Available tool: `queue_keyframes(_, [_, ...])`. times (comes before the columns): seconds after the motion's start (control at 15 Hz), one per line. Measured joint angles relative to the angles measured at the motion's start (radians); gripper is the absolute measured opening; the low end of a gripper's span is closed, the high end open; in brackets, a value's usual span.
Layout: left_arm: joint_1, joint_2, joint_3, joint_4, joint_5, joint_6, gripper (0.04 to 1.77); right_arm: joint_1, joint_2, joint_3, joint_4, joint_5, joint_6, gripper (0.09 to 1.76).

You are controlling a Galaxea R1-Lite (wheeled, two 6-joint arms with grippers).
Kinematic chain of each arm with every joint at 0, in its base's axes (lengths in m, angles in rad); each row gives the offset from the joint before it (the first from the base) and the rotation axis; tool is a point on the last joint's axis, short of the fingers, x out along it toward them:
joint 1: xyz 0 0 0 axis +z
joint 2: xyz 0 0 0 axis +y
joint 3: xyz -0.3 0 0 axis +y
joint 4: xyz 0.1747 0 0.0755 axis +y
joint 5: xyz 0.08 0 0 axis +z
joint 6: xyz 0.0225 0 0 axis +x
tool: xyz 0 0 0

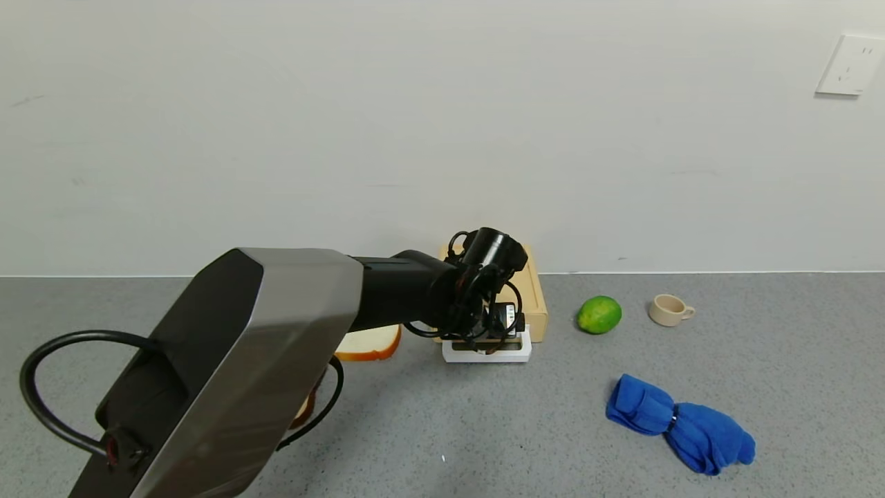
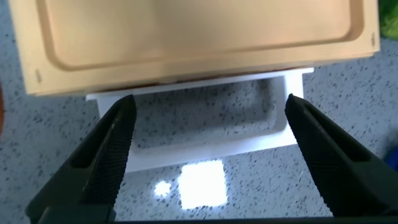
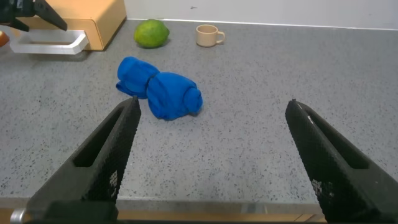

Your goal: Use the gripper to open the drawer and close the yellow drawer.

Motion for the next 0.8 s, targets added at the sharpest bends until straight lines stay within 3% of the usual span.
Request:
queue_keyframes(0.4, [-0.018, -0.14, 0.016, 0.153, 0.013, -0.002, 1.72, 0.0, 0.0, 0.0, 0.0, 0.0, 0.0, 1.71])
queue_keyframes(0.8, [0.013, -0.404, 0.077, 0.282, 0.024, 0.019, 1.72, 0.0, 0.0, 0.0, 0.0, 0.0, 0.0, 1.71])
